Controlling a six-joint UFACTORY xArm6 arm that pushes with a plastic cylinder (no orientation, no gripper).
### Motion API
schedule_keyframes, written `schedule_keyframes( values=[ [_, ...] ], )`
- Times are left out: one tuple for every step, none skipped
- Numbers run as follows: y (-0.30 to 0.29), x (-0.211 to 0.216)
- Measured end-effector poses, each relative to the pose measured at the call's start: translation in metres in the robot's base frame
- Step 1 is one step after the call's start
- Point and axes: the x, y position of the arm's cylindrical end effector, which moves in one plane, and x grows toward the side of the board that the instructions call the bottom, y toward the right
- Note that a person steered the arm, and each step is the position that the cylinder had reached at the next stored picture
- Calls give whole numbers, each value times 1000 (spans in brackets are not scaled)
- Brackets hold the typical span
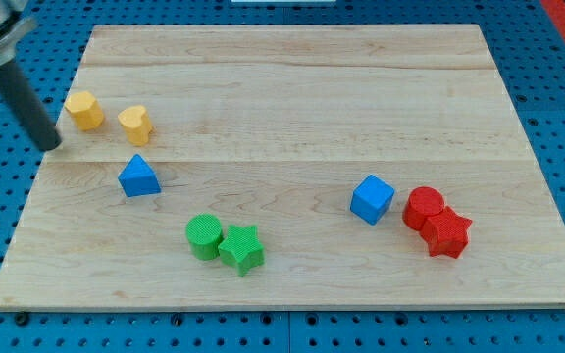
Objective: Push the heart into the cube
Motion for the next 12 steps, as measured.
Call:
schedule_keyframes(
  values=[
    [38, -4],
    [60, -7],
    [70, -14],
    [97, -24],
    [136, -26],
    [189, -9],
    [288, 29],
    [332, 32],
    [357, 7],
    [432, 23],
    [423, 38],
    [370, 38]
  ],
)
